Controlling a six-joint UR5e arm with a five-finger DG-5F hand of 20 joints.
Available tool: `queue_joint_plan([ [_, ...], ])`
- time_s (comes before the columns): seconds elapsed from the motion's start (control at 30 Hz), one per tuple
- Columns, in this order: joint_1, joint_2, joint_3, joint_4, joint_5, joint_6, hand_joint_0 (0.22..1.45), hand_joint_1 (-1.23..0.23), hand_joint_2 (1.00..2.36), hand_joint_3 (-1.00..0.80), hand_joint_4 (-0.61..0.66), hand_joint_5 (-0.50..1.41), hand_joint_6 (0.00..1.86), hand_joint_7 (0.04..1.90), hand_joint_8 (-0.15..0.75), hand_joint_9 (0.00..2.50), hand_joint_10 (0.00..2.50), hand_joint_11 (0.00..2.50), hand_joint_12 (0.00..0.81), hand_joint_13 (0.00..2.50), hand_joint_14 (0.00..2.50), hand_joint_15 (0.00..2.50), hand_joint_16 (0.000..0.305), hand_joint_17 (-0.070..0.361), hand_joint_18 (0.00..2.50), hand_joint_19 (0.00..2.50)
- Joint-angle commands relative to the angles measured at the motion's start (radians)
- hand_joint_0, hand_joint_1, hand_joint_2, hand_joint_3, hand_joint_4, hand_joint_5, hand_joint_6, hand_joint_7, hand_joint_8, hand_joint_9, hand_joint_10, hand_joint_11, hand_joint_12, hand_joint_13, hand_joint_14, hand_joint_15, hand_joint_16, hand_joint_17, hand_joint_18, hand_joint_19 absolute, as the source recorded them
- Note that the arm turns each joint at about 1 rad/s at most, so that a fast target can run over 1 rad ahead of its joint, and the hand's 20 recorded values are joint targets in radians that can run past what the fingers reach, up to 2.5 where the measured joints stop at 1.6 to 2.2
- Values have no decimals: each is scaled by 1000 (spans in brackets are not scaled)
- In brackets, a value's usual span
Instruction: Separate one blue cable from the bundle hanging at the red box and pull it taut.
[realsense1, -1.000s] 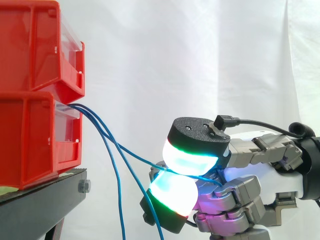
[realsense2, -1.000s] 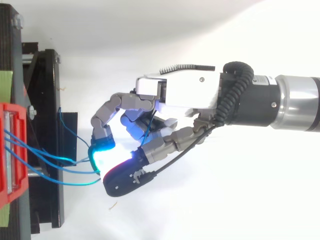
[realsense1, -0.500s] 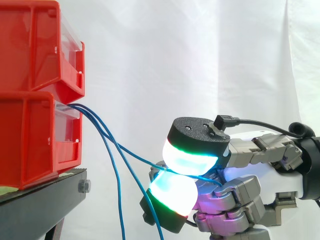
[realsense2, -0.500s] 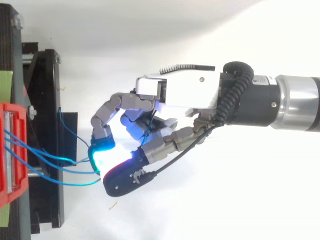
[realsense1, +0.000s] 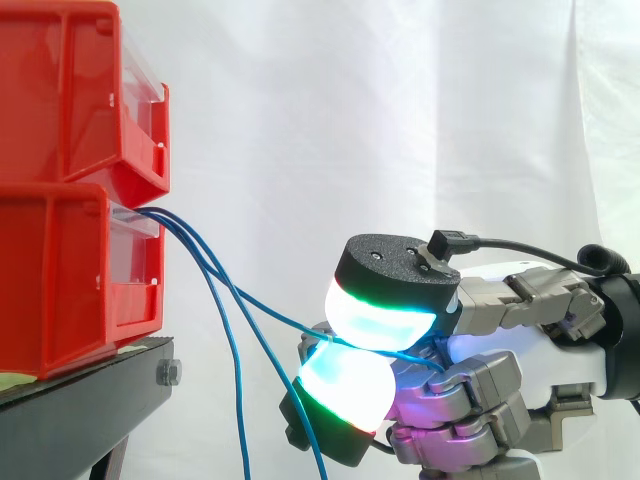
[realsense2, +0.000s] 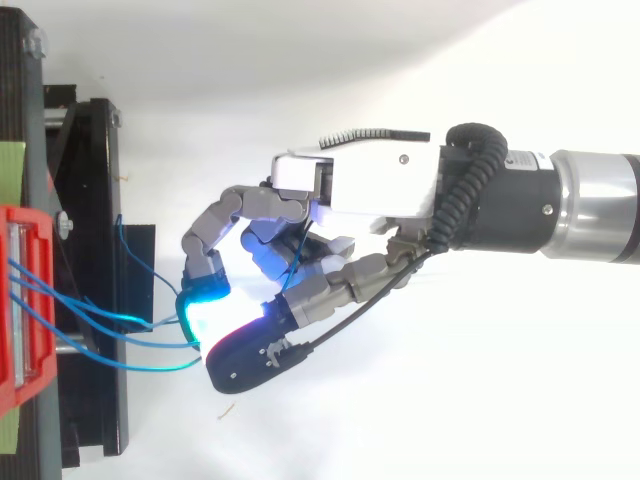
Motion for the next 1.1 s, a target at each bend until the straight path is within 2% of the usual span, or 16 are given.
queue_joint_plan([
  [0.0, 0, 0, -1, 0, 0, 0, 834, -780, 1009, 55, 26, -240, 994, 981, 273, 803, 1703, 1071, 291, 881, 2500, 1299, 25, 55, 1286, 1855],
  [1.07, 0, 0, -1, 0, 0, 0, 827, -781, 1009, 54, 29, -241, 994, 993, 265, 794, 1717, 1053, 294, 881, 2500, 1324, 24, 54, 1285, 1859],
])
